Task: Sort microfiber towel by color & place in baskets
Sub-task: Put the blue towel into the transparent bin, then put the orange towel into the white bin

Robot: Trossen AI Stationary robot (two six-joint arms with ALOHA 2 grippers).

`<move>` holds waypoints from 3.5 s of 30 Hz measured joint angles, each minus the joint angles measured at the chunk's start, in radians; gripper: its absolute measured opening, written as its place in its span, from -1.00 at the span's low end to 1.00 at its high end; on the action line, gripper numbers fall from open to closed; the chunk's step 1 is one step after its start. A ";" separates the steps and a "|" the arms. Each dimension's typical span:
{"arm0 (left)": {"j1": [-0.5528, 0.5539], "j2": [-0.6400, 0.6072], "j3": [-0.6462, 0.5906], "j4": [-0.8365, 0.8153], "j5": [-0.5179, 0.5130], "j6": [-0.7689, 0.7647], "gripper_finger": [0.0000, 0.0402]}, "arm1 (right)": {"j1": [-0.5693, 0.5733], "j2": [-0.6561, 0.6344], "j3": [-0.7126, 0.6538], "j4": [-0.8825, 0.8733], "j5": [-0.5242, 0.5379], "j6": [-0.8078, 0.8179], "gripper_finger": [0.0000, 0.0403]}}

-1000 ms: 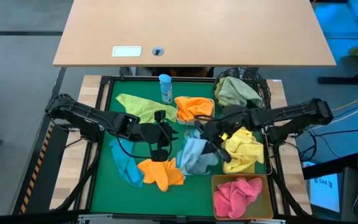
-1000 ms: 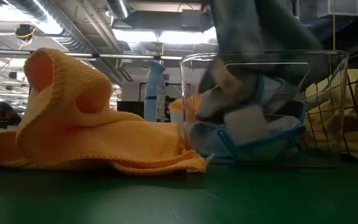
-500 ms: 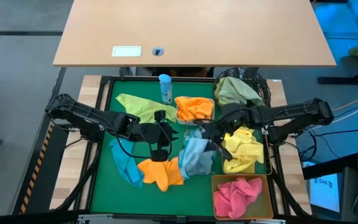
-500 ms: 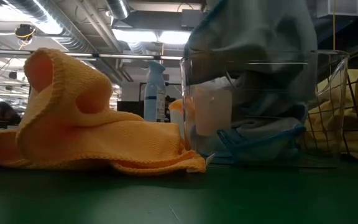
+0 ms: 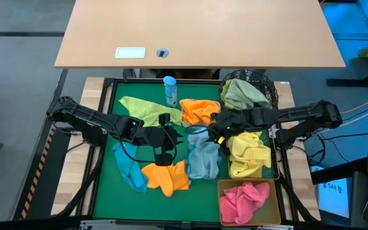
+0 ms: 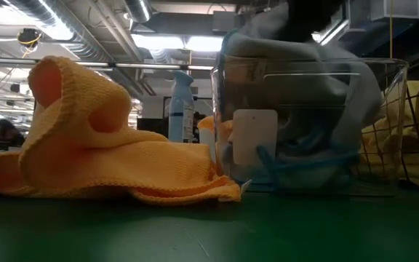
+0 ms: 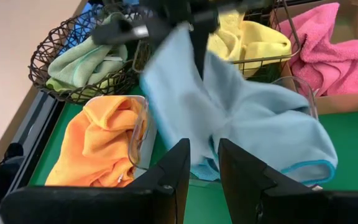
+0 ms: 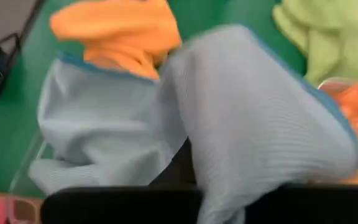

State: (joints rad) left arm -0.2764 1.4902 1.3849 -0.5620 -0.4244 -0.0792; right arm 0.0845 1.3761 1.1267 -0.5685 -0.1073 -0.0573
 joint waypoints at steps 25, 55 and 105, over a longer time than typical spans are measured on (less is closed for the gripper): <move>0.000 0.000 0.000 -0.010 0.000 -0.001 -0.60 | 0.000 0.218 -0.220 0.224 -0.087 0.111 -0.98; 0.000 -0.001 0.000 -0.170 0.188 -0.154 -0.60 | 0.000 0.219 0.094 -0.227 -0.116 0.106 0.20; -0.032 0.009 -0.582 0.305 0.205 -0.540 0.00 | 0.000 0.219 0.307 -0.516 -0.016 0.104 0.20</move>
State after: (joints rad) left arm -0.3080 1.4990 0.8033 -0.2568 -0.2192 -0.6195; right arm 0.0849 1.5951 1.4334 -1.0843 -0.1234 0.0467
